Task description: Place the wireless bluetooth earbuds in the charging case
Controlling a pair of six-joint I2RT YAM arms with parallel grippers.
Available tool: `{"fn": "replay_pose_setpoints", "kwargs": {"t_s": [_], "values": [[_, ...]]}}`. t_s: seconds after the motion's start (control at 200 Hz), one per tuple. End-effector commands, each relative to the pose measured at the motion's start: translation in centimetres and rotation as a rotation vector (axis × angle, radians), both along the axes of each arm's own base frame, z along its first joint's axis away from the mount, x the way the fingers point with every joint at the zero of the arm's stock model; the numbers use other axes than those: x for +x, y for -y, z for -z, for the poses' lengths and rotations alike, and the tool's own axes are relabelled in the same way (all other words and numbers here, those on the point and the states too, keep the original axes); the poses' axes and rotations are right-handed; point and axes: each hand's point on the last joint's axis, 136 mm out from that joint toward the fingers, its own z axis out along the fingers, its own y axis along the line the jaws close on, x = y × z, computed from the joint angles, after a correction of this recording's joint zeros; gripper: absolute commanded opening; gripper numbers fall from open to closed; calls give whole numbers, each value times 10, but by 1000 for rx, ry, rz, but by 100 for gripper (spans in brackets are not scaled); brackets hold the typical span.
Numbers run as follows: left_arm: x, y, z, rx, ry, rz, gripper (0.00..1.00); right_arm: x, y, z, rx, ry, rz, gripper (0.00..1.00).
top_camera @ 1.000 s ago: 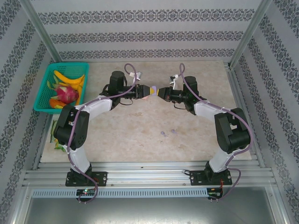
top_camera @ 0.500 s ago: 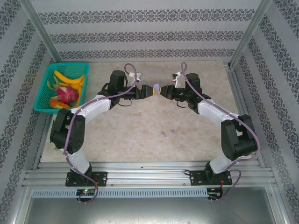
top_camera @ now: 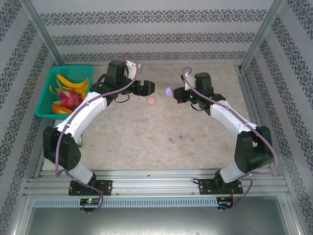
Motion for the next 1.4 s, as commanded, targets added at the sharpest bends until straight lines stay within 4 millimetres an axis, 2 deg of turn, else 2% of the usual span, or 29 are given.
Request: {"fn": "replay_pose_setpoints", "kwargs": {"t_s": [0.0,0.23,0.43,0.62,0.819,1.019,1.394], "values": [[-1,-19,10,189,68,14,100,5,6,-25,-142,174,-6,0],[-21,2,-3,149,132,204,100,13,3,-37,-326,408,-40,0],[-25,9,4,187,120,310,100,18,-11,-50,-353,573,-73,0],[-34,18,4,180,93,417,100,18,-28,-51,-335,655,-140,0],[-34,25,11,172,-48,478,100,11,-43,-51,-283,662,-199,0],[-38,33,11,139,-85,537,99,-2,-52,-51,-255,661,-244,0],[-52,40,16,85,-170,623,85,-20,-59,-49,-218,642,-289,0]]}}
